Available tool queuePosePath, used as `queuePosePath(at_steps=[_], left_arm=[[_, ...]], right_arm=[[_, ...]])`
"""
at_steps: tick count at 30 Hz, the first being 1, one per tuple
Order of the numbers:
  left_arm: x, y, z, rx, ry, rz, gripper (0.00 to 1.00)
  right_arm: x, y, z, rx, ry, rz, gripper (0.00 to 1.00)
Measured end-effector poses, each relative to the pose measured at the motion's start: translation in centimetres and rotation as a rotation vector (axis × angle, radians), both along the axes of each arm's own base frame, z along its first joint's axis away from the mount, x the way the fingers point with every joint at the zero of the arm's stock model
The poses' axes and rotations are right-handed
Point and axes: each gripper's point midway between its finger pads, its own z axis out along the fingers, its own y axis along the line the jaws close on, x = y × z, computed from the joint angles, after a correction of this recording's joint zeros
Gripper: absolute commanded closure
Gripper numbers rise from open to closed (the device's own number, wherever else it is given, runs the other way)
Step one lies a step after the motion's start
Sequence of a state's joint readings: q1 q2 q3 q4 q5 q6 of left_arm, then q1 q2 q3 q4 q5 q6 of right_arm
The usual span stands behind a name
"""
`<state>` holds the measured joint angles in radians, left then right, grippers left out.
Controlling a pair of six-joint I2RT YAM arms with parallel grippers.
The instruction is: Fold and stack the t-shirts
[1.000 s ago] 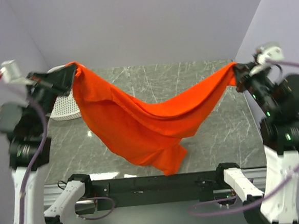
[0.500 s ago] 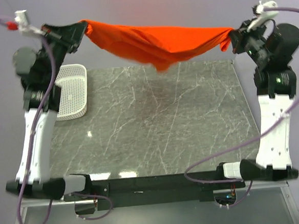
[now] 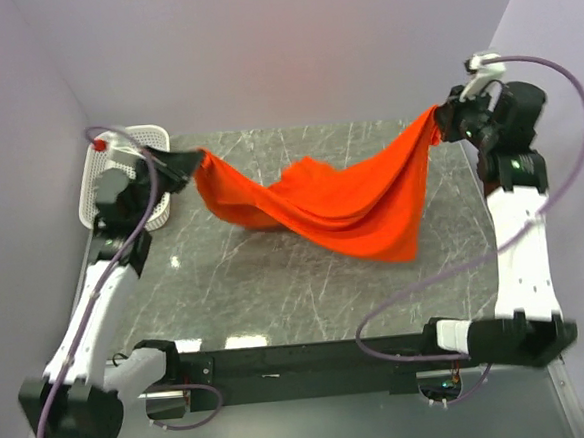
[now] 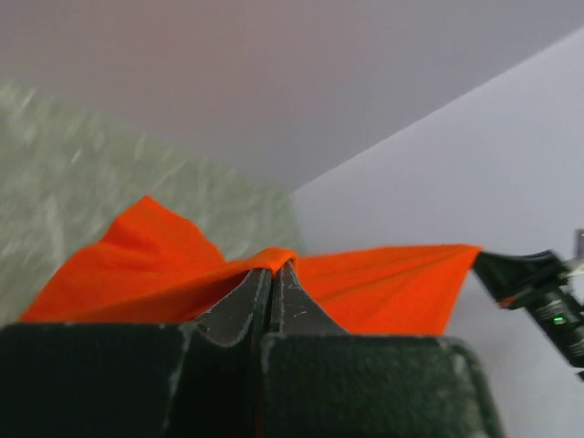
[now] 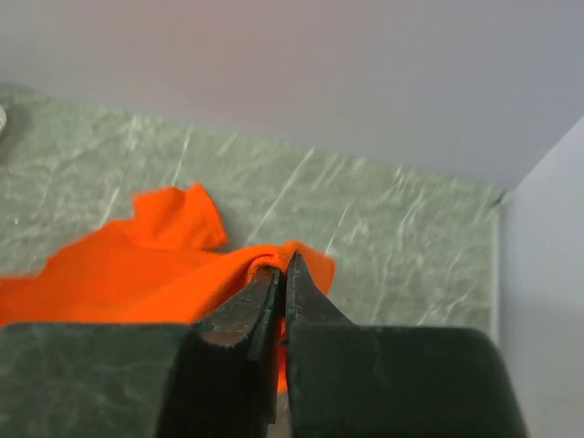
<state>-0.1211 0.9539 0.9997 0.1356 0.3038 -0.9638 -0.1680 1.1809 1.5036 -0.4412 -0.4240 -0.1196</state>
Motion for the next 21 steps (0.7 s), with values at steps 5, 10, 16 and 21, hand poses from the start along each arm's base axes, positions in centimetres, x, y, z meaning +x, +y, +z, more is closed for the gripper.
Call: queuePosePath(at_steps=[5,10,16,21], left_arm=[[4.2,-0.9,-15.0,0.047,0.364,-0.025,0.99],[4.2,-1.9,-21.9,0.078,0.504,-0.095,0.99],[2.9,-2.8,-23.2,0.123,0.503,-0.181,0.99],[1.5,-3.0,-25.0,0.15,0.528,-0.219,0.99]], right_arm=[[5.8,0.4,-9.1,0.026,0.238,0.042,0.45],[5.6,1.2,-20.9,-0.007,0.515,0.078,0.25],[-2.7,4.2,-25.2,-0.181,0.63,0.412,0.29],[-12.6,10.1,-29.8,-0.379,0.65,0.86,0.29]])
